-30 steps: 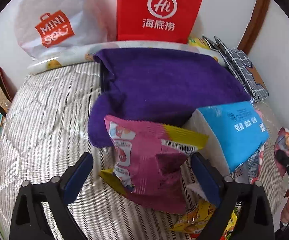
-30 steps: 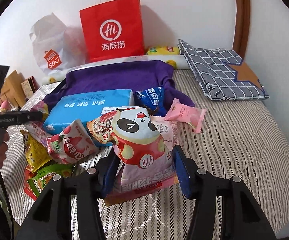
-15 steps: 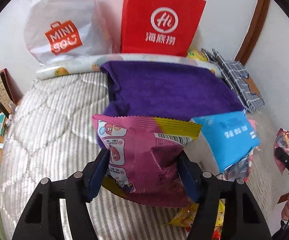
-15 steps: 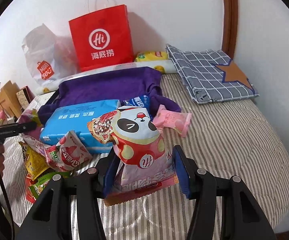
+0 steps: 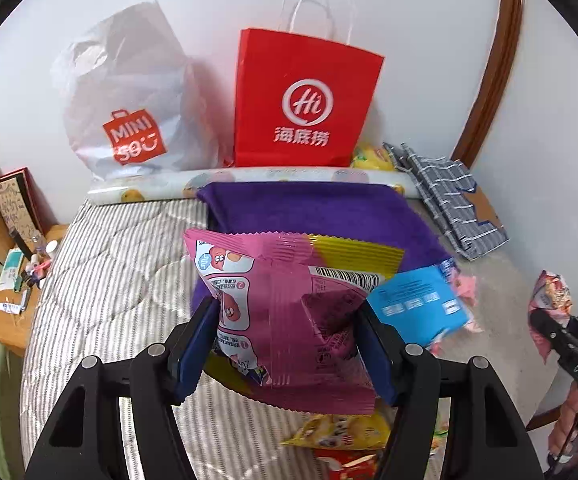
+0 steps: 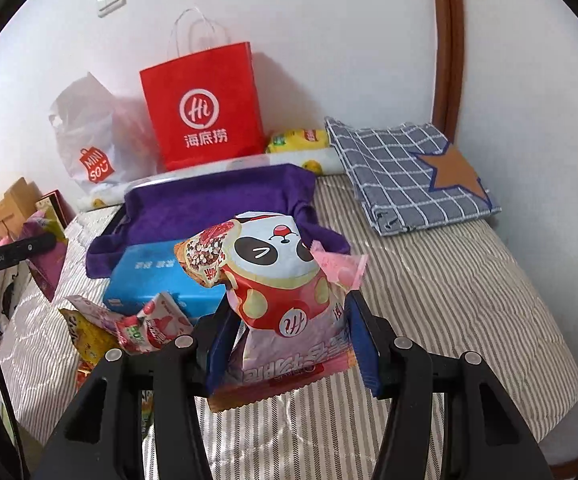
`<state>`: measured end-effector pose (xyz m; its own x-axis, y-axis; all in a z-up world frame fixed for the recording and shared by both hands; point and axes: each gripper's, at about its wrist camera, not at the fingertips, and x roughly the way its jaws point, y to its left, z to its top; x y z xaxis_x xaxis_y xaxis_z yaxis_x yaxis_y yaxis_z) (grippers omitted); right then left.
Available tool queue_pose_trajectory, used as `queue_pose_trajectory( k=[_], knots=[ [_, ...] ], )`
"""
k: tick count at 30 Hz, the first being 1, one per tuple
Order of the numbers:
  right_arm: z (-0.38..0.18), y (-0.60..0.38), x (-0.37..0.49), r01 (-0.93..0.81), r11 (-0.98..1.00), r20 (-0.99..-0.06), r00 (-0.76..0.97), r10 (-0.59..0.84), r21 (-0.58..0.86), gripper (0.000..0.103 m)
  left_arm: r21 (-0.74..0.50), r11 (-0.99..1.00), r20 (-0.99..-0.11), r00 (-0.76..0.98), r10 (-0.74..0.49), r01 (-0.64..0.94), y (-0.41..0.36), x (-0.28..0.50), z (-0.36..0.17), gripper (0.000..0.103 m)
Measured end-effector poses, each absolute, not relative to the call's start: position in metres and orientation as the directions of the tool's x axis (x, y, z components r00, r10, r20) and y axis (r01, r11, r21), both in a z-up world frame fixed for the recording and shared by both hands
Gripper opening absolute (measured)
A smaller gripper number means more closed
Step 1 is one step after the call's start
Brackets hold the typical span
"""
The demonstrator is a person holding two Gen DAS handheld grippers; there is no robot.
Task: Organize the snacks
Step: 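Carry pink bag onto purple towel with left tool while right tool drops panda bag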
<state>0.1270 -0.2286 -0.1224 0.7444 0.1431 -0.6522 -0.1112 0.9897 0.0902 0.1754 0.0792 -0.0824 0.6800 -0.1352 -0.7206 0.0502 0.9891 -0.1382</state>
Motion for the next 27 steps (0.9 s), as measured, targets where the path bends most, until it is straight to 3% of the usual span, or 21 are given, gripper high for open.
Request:
queue_pose_trajectory(
  k=[15, 27],
  knots=[
    [-0.099, -0.205, 0.176, -0.140, 0.985, -0.628, 0.760, 0.170, 0.098, 0.053, -0.193, 0.976, -0.681, 0.703, -0.204, 0.096, 0.044, 0.195, -0.074, 0.065],
    [-0.089, -0.179, 0.249, -0.165, 0.983, -0.628, 0.757, 0.182, 0.086, 0.053, -0.158, 0.986, -0.699, 0.700, -0.148, 0.052, 0.053, 0.254, -0.081, 0.065]
  ],
)
